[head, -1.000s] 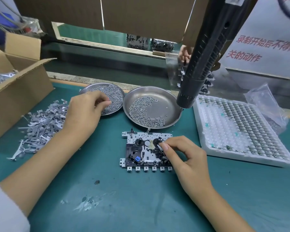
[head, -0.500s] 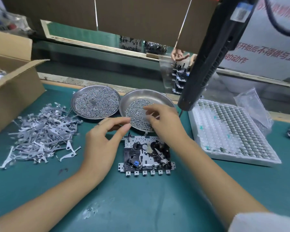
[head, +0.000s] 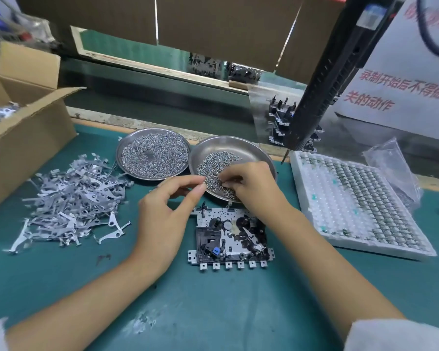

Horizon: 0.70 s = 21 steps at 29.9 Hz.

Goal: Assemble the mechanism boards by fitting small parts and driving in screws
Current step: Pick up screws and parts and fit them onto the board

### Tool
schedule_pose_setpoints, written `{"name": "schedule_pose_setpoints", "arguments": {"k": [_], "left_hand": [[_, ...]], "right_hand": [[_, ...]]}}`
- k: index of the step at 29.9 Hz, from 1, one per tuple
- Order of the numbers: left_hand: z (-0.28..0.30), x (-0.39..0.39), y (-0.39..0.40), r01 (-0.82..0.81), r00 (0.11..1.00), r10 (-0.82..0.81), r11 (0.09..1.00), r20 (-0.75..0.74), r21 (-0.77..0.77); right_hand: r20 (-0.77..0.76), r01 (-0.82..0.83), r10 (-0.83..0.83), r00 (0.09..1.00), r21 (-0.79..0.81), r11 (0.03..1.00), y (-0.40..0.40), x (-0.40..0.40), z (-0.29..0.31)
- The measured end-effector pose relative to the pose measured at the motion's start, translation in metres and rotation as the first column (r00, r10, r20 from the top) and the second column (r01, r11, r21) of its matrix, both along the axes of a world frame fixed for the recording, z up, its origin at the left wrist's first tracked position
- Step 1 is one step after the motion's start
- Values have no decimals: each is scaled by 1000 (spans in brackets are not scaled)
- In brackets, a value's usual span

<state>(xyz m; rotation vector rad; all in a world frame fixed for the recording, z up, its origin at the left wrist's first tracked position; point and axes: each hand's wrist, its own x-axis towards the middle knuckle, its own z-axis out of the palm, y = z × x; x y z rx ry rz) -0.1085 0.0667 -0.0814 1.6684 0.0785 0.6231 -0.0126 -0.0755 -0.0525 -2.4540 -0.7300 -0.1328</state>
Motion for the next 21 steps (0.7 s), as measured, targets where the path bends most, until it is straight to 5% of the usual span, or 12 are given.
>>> {"name": "schedule_pose_setpoints", "arguments": {"k": [5,9,16,21], "left_hand": [[1,-1,-1,27,1000,-27,1000,4,-4],[3,-2,-2,26,1000,-26,1000,-2,9],[7,-4,-3,33,999,-33,999,-4,21],[8,-5,-4,48,999,-48,998,2,28]], "right_hand": [[-43,47,-43,998,96,994,-3,0,0],[-48,6,-7,999,-11,1000,-6,1,0],[-9,70,-69,998,163,984,-9,-3,0],[-117,135,-107,987,266,954,-15,-8,-1]]}}
